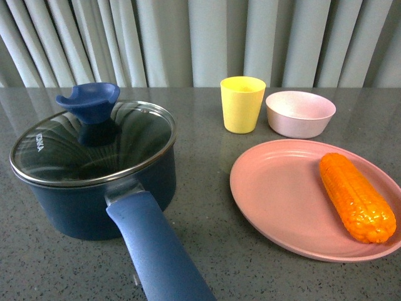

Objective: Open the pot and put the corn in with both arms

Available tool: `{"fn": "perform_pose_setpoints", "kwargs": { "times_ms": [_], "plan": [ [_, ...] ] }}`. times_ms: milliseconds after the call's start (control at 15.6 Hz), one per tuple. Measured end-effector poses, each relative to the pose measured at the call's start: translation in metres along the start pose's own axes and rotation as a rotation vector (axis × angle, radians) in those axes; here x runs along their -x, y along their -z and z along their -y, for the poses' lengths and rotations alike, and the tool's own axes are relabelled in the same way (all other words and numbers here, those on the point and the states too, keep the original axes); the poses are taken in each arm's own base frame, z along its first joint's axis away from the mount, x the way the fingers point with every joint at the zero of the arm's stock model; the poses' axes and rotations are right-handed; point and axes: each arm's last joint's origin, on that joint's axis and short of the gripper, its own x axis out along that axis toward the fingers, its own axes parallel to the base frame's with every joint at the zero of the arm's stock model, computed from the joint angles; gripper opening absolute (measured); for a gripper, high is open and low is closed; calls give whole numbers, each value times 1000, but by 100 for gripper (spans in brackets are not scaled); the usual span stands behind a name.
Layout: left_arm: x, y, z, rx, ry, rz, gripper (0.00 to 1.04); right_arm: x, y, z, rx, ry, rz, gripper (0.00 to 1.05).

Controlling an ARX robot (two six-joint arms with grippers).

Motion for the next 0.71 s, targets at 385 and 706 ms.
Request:
{"fn": "perform_pose_setpoints", "kwargs": {
  "times_ms": [385,706],
  "plan": [
    [0,0,0,0,0,0,98,0,0,0,0,0,0,98],
    [0,0,0,0,0,0,98,0,0,0,0,0,0,98]
  ]
}}
